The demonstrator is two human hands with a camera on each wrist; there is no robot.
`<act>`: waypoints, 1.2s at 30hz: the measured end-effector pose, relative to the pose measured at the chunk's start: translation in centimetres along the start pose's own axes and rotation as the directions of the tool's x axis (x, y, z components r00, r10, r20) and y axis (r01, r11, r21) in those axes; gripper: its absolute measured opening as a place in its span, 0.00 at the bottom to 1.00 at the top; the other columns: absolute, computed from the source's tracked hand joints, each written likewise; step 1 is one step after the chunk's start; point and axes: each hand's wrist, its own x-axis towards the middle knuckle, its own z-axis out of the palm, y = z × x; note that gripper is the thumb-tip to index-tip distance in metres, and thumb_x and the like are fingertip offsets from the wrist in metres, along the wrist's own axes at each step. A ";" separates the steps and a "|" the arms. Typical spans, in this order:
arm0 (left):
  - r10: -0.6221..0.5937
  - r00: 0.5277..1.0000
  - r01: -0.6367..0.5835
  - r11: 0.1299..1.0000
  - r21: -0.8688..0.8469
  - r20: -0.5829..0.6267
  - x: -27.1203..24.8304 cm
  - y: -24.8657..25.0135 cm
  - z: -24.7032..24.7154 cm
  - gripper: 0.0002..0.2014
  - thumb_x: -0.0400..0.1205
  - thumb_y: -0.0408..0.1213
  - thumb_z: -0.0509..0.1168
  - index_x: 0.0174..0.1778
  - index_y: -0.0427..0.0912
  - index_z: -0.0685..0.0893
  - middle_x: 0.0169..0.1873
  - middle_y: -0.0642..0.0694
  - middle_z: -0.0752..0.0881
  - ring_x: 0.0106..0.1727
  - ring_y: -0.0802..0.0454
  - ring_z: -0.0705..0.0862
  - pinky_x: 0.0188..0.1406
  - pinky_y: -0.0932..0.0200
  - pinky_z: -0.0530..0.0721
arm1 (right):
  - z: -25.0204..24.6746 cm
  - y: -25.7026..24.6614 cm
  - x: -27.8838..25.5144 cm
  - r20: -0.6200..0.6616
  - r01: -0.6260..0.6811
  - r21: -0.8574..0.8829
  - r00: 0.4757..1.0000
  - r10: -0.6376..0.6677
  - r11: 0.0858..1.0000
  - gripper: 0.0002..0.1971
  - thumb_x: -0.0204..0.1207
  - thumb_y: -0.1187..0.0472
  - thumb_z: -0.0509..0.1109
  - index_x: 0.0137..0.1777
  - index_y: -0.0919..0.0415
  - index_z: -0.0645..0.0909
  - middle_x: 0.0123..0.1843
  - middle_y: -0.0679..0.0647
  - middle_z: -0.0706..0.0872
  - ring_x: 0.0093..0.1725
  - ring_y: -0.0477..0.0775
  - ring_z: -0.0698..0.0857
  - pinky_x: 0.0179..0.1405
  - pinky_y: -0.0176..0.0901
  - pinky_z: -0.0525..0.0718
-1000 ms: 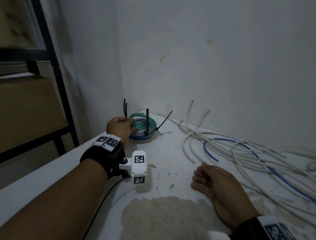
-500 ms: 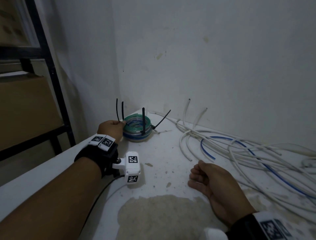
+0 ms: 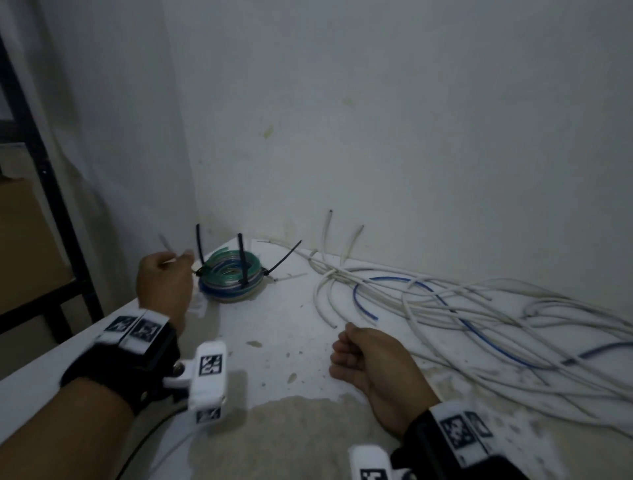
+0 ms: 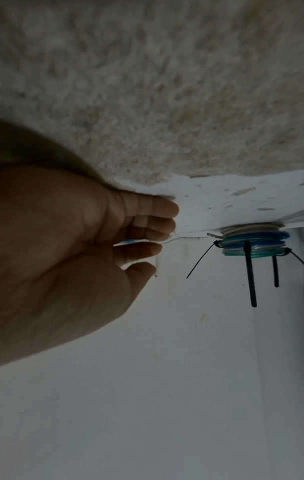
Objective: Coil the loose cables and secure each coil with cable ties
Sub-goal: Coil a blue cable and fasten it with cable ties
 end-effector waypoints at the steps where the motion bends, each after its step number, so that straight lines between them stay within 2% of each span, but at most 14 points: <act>1: 0.007 1.000 -0.007 0.999 -0.042 0.007 -1.2 0.6 -0.2 0.14 0.81 0.39 0.67 0.59 0.35 0.80 0.52 0.37 0.83 0.49 0.49 0.77 0.50 0.57 0.74 | -0.1 -0.4 -0.3 0.000 0.003 0.002 1.000 -0.003 1.000 0.10 0.82 0.61 0.64 0.42 0.66 0.78 0.33 0.59 0.80 0.29 0.52 0.79 0.35 0.47 0.82; 4: 0.024 0.988 -0.001 0.989 -0.149 0.152 -5.3 1.9 -0.5 0.09 0.81 0.35 0.66 0.56 0.40 0.79 0.52 0.38 0.82 0.49 0.48 0.77 0.49 0.55 0.73 | -0.8 -2.0 -1.8 0.005 0.064 0.003 0.998 -0.064 0.998 0.09 0.82 0.62 0.64 0.42 0.65 0.79 0.33 0.57 0.81 0.29 0.52 0.80 0.31 0.45 0.80; 6: 0.050 0.943 0.001 0.988 -0.153 0.328 -8.9 3.0 -0.3 0.03 0.82 0.32 0.63 0.45 0.42 0.82 0.46 0.38 0.83 0.46 0.46 0.77 0.47 0.52 0.73 | -2.1 -3.1 -3.2 0.028 0.117 -0.069 0.993 -0.116 0.991 0.08 0.81 0.62 0.65 0.44 0.65 0.80 0.36 0.58 0.82 0.30 0.52 0.81 0.30 0.45 0.80; 10: 0.046 0.776 0.027 0.994 -0.106 0.629 -16.5 5.2 1.8 0.06 0.82 0.29 0.63 0.40 0.38 0.83 0.36 0.44 0.82 0.38 0.48 0.77 0.39 0.55 0.73 | -7.3 -5.0 -6.7 0.052 0.199 -0.332 0.980 -0.193 0.922 0.08 0.81 0.58 0.66 0.43 0.60 0.83 0.39 0.56 0.86 0.33 0.52 0.83 0.29 0.44 0.80; 12: 0.070 0.688 -0.013 0.996 -0.083 0.723 -20.2 6.1 3.6 0.06 0.81 0.30 0.65 0.39 0.37 0.84 0.32 0.47 0.83 0.36 0.52 0.79 0.38 0.57 0.75 | -10.9 -6.0 -8.6 -0.016 0.194 -0.402 0.976 -0.218 0.895 0.08 0.80 0.58 0.66 0.41 0.58 0.83 0.38 0.55 0.87 0.33 0.52 0.83 0.29 0.44 0.80; 15: 0.137 0.558 -0.152 0.986 -0.061 0.819 -24.7 7.3 7.1 0.08 0.79 0.32 0.68 0.33 0.42 0.85 0.24 0.56 0.83 0.28 0.65 0.78 0.32 0.70 0.76 | -16.8 -6.9 -11.0 -0.195 0.161 -0.356 0.950 -0.242 0.920 0.08 0.80 0.60 0.67 0.42 0.63 0.83 0.37 0.58 0.86 0.31 0.54 0.81 0.27 0.44 0.79; 17: 0.152 0.448 -0.245 0.969 -0.042 0.881 -26.9 8.0 9.6 0.06 0.79 0.34 0.69 0.36 0.44 0.87 0.30 0.55 0.86 0.30 0.68 0.80 0.31 0.74 0.76 | -20.2 -6.9 -12.1 -0.315 0.139 -0.234 0.926 -0.210 0.962 0.07 0.80 0.63 0.66 0.43 0.64 0.82 0.35 0.59 0.85 0.29 0.54 0.80 0.27 0.44 0.78; 20: 0.138 0.325 -0.493 0.869 0.043 0.935 -28.9 8.6 13.5 0.08 0.80 0.41 0.69 0.49 0.41 0.89 0.50 0.48 0.88 0.50 0.57 0.85 0.43 0.71 0.75 | -23.6 -6.4 -12.9 -0.425 0.108 0.000 0.900 -0.097 0.994 0.05 0.81 0.63 0.65 0.45 0.64 0.80 0.35 0.59 0.82 0.29 0.53 0.78 0.26 0.42 0.77; 24: 0.087 0.274 -0.761 0.628 0.161 0.958 -29.6 8.2 17.3 0.16 0.82 0.42 0.66 0.65 0.46 0.83 0.69 0.47 0.79 0.70 0.50 0.76 0.68 0.61 0.72 | -25.0 -6.0 -12.8 -0.406 0.073 0.187 0.914 0.009 0.980 0.07 0.81 0.63 0.64 0.43 0.63 0.78 0.30 0.56 0.82 0.29 0.52 0.78 0.25 0.43 0.78; 27: -0.032 0.240 -0.874 0.427 0.230 0.970 -30.0 7.9 18.9 0.21 0.83 0.44 0.63 0.73 0.54 0.75 0.75 0.51 0.73 0.75 0.48 0.72 0.73 0.48 0.71 | -25.4 -5.7 -12.3 -0.377 0.066 0.243 0.925 0.031 0.968 0.07 0.81 0.62 0.64 0.42 0.63 0.79 0.28 0.55 0.83 0.28 0.52 0.79 0.23 0.41 0.80; 29: -0.107 0.221 -0.913 0.327 0.244 0.969 -30.3 8.1 19.3 0.23 0.83 0.46 0.61 0.76 0.57 0.70 0.77 0.53 0.70 0.76 0.48 0.70 0.75 0.46 0.69 | -25.6 -5.5 -12.2 -0.372 0.065 0.260 0.927 0.038 0.964 0.07 0.81 0.62 0.64 0.43 0.63 0.79 0.27 0.55 0.83 0.28 0.52 0.79 0.23 0.41 0.80; 32: -0.088 0.200 -0.937 0.274 0.217 0.976 -30.4 8.4 19.7 0.17 0.83 0.46 0.61 0.69 0.56 0.78 0.72 0.52 0.77 0.71 0.48 0.75 0.71 0.48 0.73 | -25.7 -5.3 -12.0 -0.361 0.077 0.273 0.932 0.028 0.959 0.06 0.81 0.63 0.64 0.44 0.63 0.79 0.27 0.55 0.82 0.28 0.52 0.78 0.23 0.41 0.80; 34: -0.004 0.210 -0.934 0.294 0.201 0.978 -30.6 8.7 19.5 0.10 0.82 0.45 0.62 0.56 0.55 0.86 0.63 0.52 0.83 0.65 0.47 0.80 0.66 0.49 0.76 | -25.7 -5.3 -11.9 -0.359 0.083 0.265 0.933 0.019 0.961 0.05 0.81 0.63 0.65 0.46 0.63 0.79 0.28 0.55 0.82 0.28 0.52 0.79 0.24 0.43 0.81; 36: 0.096 0.209 -0.928 0.332 0.167 0.973 -30.6 9.4 19.1 0.09 0.83 0.43 0.61 0.51 0.54 0.88 0.57 0.51 0.86 0.61 0.47 0.81 0.65 0.49 0.75 | -25.8 -5.2 -11.8 -0.360 0.090 0.248 0.933 0.005 0.964 0.05 0.81 0.63 0.65 0.48 0.64 0.79 0.31 0.56 0.82 0.29 0.52 0.79 0.25 0.44 0.82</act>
